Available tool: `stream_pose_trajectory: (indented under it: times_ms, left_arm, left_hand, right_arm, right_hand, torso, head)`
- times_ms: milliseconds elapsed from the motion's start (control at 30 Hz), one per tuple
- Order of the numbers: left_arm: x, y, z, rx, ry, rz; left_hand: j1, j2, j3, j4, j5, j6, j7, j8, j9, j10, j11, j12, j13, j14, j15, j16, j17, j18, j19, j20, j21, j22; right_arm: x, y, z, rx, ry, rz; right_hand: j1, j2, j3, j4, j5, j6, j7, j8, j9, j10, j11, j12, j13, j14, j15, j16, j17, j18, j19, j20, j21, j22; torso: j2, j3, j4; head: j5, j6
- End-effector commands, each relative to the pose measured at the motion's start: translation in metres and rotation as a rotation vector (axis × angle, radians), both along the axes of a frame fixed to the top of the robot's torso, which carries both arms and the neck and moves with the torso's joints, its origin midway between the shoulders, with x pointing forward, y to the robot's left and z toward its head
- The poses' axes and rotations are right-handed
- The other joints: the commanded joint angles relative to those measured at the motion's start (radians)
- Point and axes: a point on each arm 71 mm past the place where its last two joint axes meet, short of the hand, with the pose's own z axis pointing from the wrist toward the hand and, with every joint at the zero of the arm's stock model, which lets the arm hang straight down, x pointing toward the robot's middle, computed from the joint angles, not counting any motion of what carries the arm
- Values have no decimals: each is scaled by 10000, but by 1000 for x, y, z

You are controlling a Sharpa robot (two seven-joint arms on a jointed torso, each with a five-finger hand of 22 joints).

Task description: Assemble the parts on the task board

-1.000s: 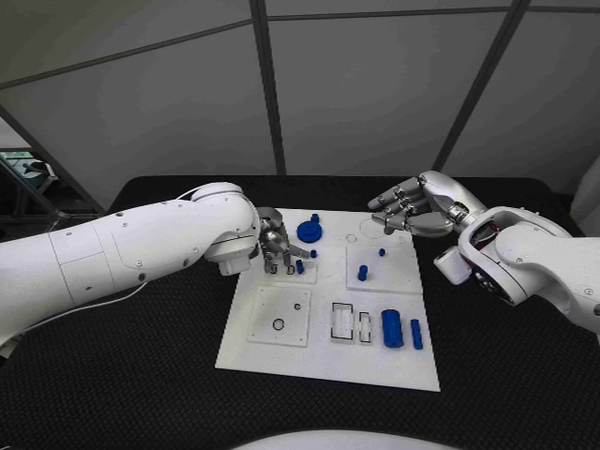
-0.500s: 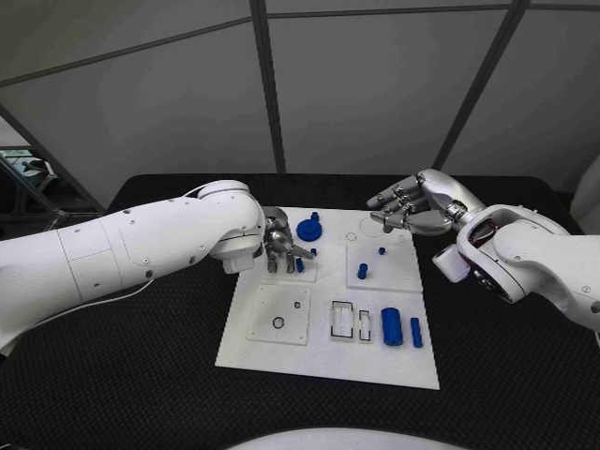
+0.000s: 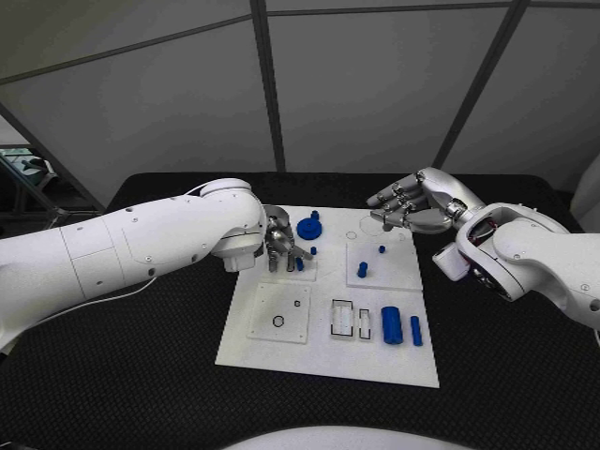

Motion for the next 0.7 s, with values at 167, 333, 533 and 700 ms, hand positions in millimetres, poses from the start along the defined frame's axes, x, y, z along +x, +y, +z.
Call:
stream_pose_trajectory:
  times_ms: [167, 333, 533, 700]
  left_arm:
    - [1, -1, 1, 111, 13, -82]
    - [0, -2, 1, 58, -27, -102]
    - [1, -2, 2, 24, -57, -101]
    - [0, -2, 1, 32, -20, -156]
  left_hand:
    - [396, 122, 226, -141, 13, -154, -36, 96, 141, -45, -87, 27, -24, 56, -26, -81, 47, -11, 101, -4, -11, 552]
    - [582, 198, 389, -218, 23, -219, -44, 101, 209, -77, -95, -6, -62, 63, -31, -106, 73, -3, 81, -9, -35, 519]
    - [866, 296, 697, -325, 38, -288, -67, 90, 285, -106, -115, -37, -98, 71, -44, -141, 112, 3, 67, -21, -54, 501]
    - [1030, 297, 906, -385, 47, -326, -80, 66, 319, -109, -129, -36, -95, 77, -52, -163, 137, -1, 76, -29, -49, 525]
  right_arm:
    - [1, 1, 1, 3, -77, 19]
    - [1, 1, 1, 8, -90, 6]
    - [1, 1, 1, 2, -80, 12]
    - [2, 2, 1, 1, -73, 26]
  right_hand:
    - [-121, -7, 38, -20, 69, 2, 44, -85, 2, 54, 17, -67, -45, 58, 24, -113, -22, 18, 75, 20, -65, -27]
    - [-123, -5, 45, -23, 74, -6, 49, -91, 2, 46, 23, -79, -58, 52, 29, -136, -26, 16, 70, 24, -77, -33]
    - [-121, -1, 53, -29, 78, -14, 53, -96, 1, 40, 26, -88, -70, 47, 34, -157, -30, 16, 64, 27, -87, -38]
    - [-122, 1, 58, -31, 81, -21, 58, -101, 0, 35, 29, -95, -78, 44, 37, -171, -32, 15, 60, 29, -95, -41]
  torso:
    - [-1, -2, -1]
    - [5, 1, -4]
    - [-4, 0, -2]
    - [2, 2, 5]
  head:
    - [-29, -27]
    - [-24, -29]
    - [-31, -37]
    - [-30, -37]
